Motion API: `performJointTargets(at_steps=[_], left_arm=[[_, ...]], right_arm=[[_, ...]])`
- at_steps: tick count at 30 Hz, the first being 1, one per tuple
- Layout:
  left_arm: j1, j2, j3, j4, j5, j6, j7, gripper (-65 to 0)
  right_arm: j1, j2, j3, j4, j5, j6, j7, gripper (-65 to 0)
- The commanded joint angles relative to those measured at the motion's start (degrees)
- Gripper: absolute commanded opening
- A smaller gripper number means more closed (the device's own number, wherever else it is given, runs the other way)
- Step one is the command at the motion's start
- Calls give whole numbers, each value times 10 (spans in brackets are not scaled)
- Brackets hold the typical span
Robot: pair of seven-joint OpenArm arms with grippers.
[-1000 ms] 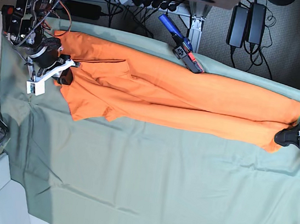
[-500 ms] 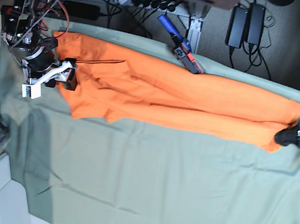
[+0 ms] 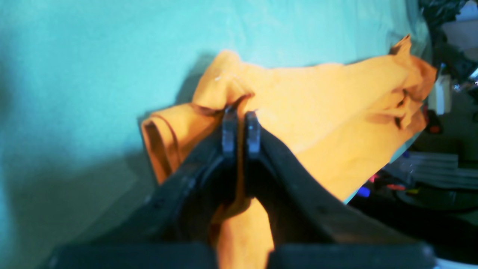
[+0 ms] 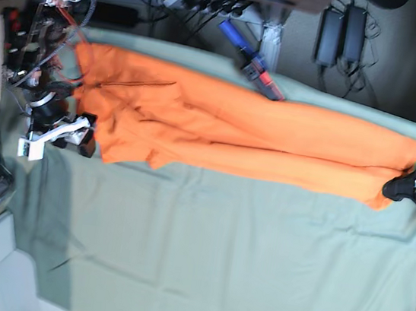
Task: Fold the T-shirt properly
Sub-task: 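Fold the shirt's side edge inward with the right gripper, then grasp the collar end with the right gripper and lift it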
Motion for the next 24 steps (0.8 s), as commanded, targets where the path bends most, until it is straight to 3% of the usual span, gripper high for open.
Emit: performJointTargets(at_steps=[1, 10, 19, 21, 24], left_arm=[[-9, -13, -4, 8, -11, -5, -6, -650], [-8, -12, -4, 8, -12, -5, -7, -650], [-8, -13, -4, 8, -11, -5, -8, -650], [-8, -12, -4, 8, -11, -5, -11, -650], [-8, -13, -4, 8, -11, -5, -11, -650]], right_arm=[[23, 6, -1, -9, 6, 56, 13, -239], [55, 0, -87, -59, -6, 60, 13, -239], [55, -31, -102, -57, 1, 60, -5, -246], [55, -36, -102, -55, 1, 60, -9, -312], [55, -37, -102, -49, 2, 60, -13, -493]])
